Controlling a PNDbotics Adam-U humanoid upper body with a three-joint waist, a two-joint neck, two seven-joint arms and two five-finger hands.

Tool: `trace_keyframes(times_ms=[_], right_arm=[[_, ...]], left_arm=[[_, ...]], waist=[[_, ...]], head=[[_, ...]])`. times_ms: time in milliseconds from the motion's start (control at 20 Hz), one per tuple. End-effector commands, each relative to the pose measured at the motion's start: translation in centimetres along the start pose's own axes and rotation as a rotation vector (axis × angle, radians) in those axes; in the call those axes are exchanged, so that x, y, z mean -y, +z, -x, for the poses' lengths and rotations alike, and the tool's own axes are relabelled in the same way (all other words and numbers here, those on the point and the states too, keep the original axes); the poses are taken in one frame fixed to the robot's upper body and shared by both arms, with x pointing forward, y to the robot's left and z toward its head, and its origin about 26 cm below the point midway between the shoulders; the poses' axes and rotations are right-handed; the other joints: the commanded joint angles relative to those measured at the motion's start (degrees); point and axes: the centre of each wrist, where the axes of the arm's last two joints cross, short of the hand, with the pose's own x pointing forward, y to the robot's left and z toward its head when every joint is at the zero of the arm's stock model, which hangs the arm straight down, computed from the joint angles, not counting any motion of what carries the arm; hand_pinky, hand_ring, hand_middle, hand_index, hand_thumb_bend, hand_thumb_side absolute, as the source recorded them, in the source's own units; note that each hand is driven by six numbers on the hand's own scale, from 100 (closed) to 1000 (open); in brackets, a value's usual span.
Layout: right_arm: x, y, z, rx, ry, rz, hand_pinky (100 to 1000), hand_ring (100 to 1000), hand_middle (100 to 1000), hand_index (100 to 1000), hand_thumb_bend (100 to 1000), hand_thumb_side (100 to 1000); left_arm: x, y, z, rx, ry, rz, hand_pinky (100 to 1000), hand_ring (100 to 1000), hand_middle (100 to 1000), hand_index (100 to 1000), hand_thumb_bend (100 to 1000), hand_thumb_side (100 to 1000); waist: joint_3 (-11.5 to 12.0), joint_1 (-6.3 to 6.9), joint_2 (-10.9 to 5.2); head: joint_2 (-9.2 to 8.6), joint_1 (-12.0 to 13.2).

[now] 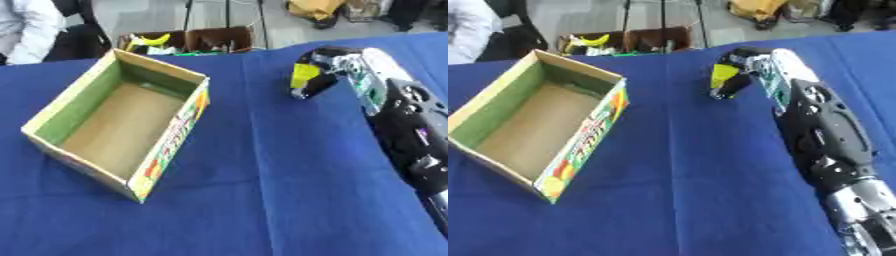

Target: Pick up objects on the table and place them in the box.

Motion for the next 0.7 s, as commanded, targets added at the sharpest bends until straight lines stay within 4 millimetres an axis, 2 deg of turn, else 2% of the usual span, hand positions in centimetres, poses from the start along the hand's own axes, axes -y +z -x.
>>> trace_keyframes(times_ms=[50, 350, 700], right_arm=[[2.33, 0.70, 0.29, -0.012, 0.011, 0.041, 852, 1000, 892, 991, 274, 498], [2.78, 0.78, 0.37, 0.001, -0.009, -0.017, 840, 1000, 887, 999, 160, 473], [2.87, 0.83, 0.47, -0.001, -0.037, -0.055, 777, 1000, 822, 985, 210, 472]], left_arm=[[-0.25, -0.30, -0.57, 0.025, -0.012, 0.008, 399, 585, 616, 895, 100, 976], [-0.28, -0.32, -0.58, 0.022, -0.015, 0.013, 399, 585, 616, 895, 100, 976], [-0.26, -0.30, -0.58, 0.022, -0.014, 0.015, 400, 585, 616, 895, 100, 975]], waist=[[-0.1, -0.05, -1.35], [-0.5, -0.12, -1.52], [-0.7, -0.05, -1.50]], head=[[-0.17, 0.0], [-0.01, 0.1], [0.03, 0.0]])
